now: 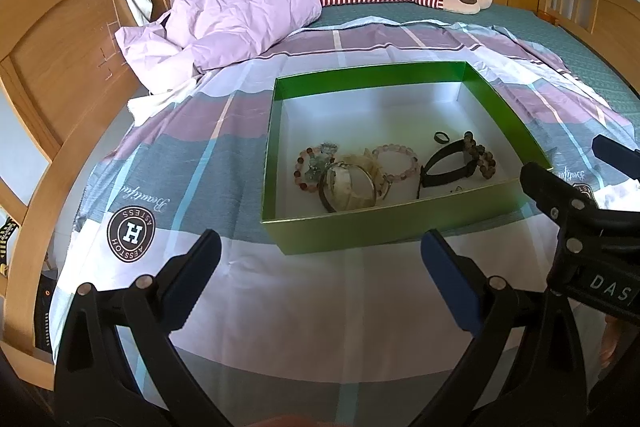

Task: Organize jewelry

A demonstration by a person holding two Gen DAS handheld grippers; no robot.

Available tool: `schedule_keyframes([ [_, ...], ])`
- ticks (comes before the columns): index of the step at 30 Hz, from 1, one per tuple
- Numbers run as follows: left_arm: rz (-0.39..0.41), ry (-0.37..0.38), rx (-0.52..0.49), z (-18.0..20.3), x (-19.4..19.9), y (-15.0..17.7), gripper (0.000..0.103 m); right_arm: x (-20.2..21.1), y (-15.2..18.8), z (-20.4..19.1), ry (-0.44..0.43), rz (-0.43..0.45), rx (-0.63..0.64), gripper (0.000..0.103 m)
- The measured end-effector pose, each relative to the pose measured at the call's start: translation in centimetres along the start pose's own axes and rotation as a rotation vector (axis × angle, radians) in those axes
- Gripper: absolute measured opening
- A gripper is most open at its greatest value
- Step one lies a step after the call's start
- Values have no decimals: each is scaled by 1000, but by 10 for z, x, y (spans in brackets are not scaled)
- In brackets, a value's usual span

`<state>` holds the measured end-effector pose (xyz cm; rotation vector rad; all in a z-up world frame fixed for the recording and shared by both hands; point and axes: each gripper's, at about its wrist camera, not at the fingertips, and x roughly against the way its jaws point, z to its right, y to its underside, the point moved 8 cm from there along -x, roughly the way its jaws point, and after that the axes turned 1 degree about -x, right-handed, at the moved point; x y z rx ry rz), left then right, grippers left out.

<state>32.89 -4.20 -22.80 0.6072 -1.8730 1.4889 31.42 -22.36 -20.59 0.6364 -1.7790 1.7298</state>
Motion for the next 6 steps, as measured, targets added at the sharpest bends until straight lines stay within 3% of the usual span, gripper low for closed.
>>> schedule_keyframes([
  [6,-18,-3,-12,-1,-3,5,99,-2,14,9,5,-29,1,100],
])
